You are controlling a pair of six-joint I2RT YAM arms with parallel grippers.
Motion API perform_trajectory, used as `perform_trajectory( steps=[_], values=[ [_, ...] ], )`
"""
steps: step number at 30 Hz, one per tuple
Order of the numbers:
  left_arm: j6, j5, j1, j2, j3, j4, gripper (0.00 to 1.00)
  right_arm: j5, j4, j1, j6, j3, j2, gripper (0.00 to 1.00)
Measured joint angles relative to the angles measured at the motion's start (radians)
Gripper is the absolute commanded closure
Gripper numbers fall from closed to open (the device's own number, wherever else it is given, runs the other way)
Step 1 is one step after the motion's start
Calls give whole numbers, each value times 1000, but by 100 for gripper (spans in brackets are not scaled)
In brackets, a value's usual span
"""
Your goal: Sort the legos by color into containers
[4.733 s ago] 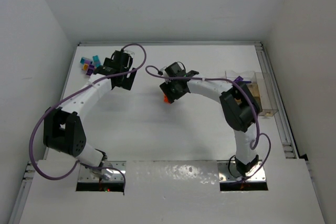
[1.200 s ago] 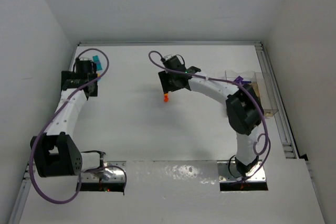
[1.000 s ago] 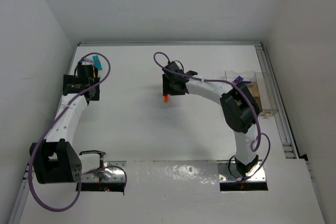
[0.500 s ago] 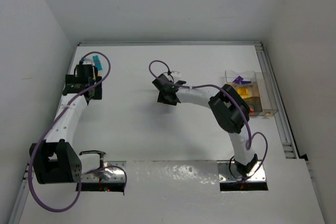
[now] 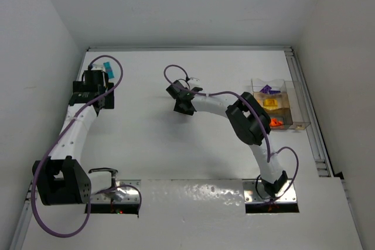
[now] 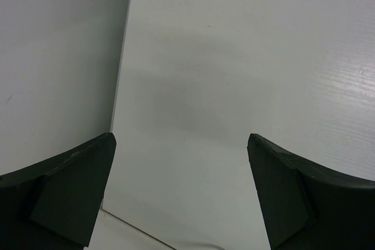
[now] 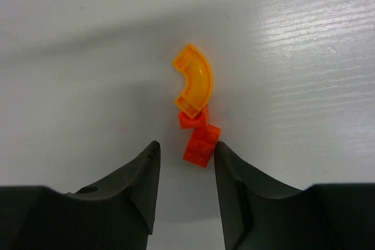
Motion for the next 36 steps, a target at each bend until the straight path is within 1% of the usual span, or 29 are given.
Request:
perform_trajectory(
  steps=[6,9,12,13,14,18,20,22,24,25,26,28,30,32,35,36],
  values=[
    [0,0,0,0,4,-1,6,5,-14,-1,8,3,1,59],
    [-3,0,0,0,11,0,6,11,-22,-1,17,4,1,63],
    [-6,0,0,0,13,0,6,28,-33,-2,15,5,3,83],
    [-6,0,0,0,13,0,6,34,-35,-2,14,5,5,97],
    [-6,0,0,0,13,0,6,39,-38,-2,13,6,5,100],
    [-6,0,0,0,13,0,6,52,-37,-2,-11,4,3,100],
    [-6,0,0,0,13,-1,6,55,-19,-2,-43,-29,-18,100],
    [-6,-1,0,0,13,0,6,61,5,-3,-89,-114,-81,100],
    [-6,-1,0,0,14,-1,6,60,16,-14,-147,-232,-201,100],
    [-6,0,0,0,15,-1,6,54,12,-23,-183,-266,-249,100],
    [-6,2,0,0,18,-2,6,49,10,-56,-208,-311,-335,100],
    [-1,14,0,0,26,-3,6,20,1,-150,-261,-346,-465,100],
    [10,36,0,4,36,-4,6,5,-5,-296,-315,-365,-586,100],
    [17,63,0,14,45,-7,9,17,-12,-441,-362,-404,-693,100],
    [34,116,0,41,53,-13,15,31,-40,-647,-417,-517,-838,100],
    [39,134,0,50,54,-19,16,24,-57,-691,-426,-545,-861,100]
  ],
)
